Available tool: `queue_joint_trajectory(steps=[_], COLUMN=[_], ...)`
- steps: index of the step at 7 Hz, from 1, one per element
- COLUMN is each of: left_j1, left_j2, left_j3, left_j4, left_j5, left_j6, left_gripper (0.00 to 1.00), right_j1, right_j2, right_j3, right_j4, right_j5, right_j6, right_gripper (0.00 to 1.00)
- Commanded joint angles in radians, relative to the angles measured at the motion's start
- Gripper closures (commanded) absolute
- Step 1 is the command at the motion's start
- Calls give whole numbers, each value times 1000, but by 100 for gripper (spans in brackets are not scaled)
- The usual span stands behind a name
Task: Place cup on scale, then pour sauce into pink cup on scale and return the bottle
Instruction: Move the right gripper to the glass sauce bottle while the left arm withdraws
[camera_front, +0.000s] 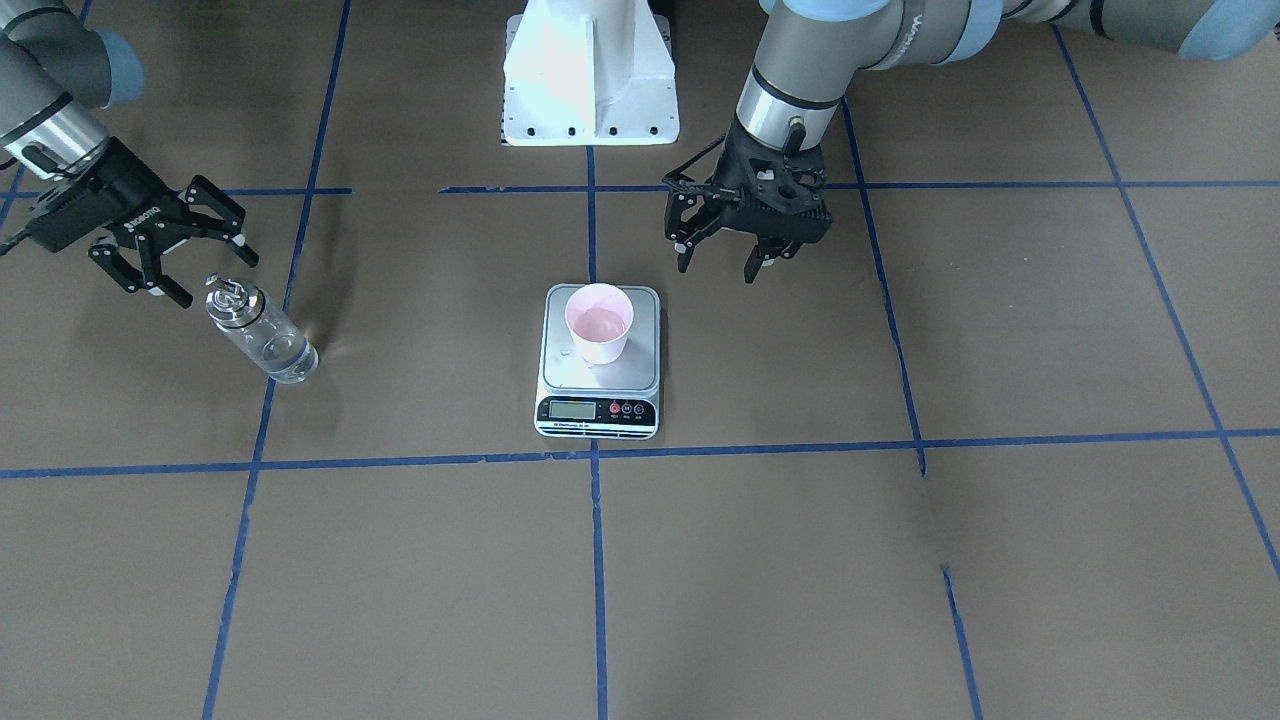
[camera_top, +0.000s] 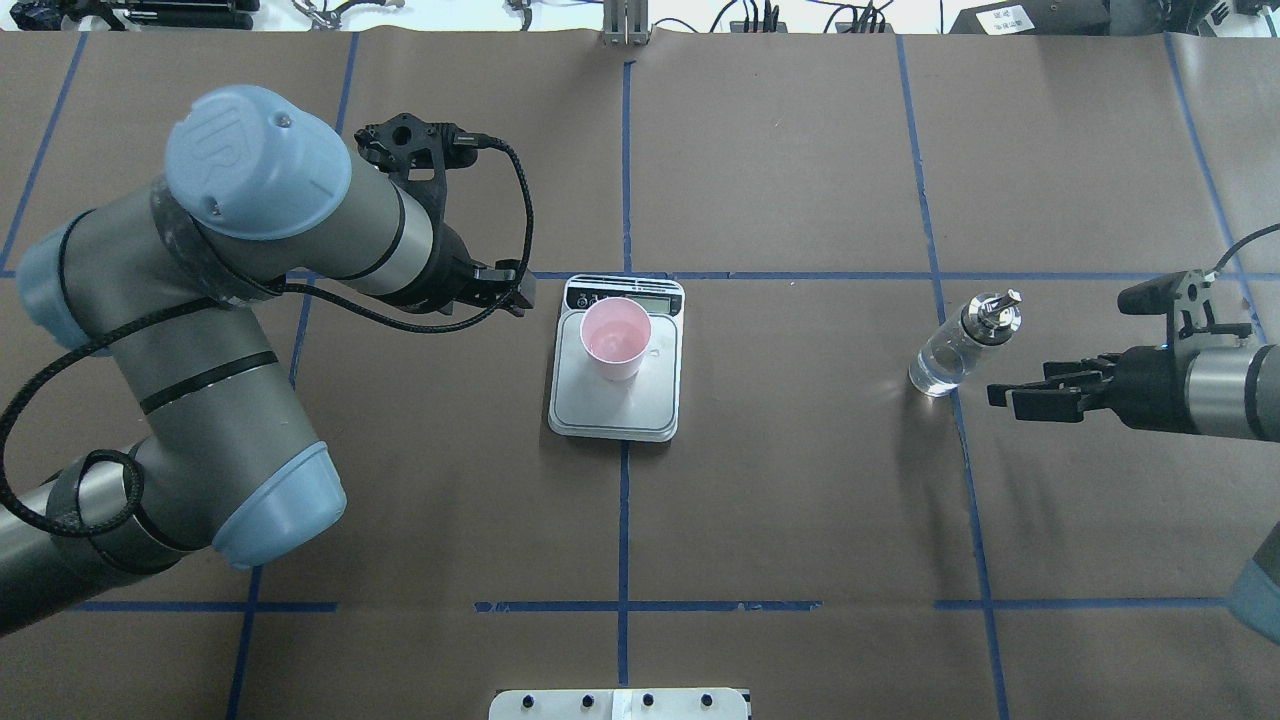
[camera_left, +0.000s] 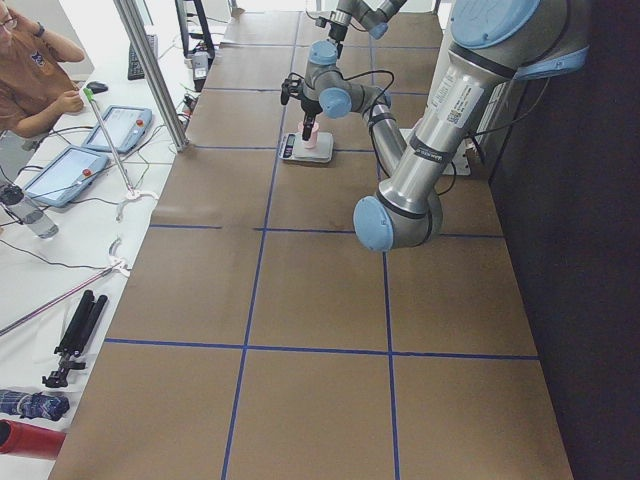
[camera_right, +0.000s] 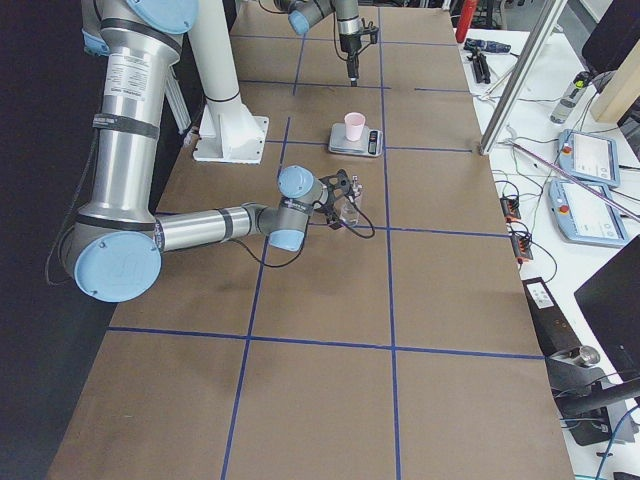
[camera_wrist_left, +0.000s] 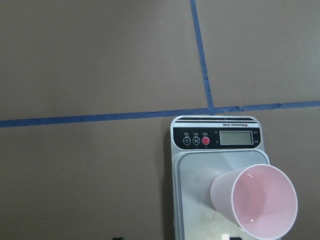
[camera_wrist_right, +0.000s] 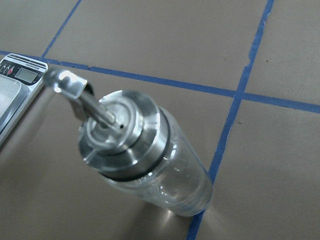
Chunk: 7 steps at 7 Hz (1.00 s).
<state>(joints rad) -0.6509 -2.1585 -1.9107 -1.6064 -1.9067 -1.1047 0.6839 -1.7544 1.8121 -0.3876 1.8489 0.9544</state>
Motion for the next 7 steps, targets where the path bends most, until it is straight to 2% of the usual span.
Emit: queue_joint_trajectory(steps=[1,3,4,5,7], left_j1=[0,0,0,-1,-4], left_j2=[8,8,8,9,28], left_j3=[12,16,16,16,18], left_j4=[-35,-37,-37,-37,-37], left_j5=[0,0,0,0,2], left_j6=[0,-1,0,-1,14], left_gripper=[23,23,23,23,23], right_j1=[-241,-363,-406,-423,-471], right_j2=[-2,7,10,10,15], right_j3=[7,19,20,18,19], right_j4=[-10,-92,-106,-108,-216], right_j5=[-393,-630,-721,-765,-914], right_j6=[63,113,127,185,196], right_gripper=[6,0,0,0,0])
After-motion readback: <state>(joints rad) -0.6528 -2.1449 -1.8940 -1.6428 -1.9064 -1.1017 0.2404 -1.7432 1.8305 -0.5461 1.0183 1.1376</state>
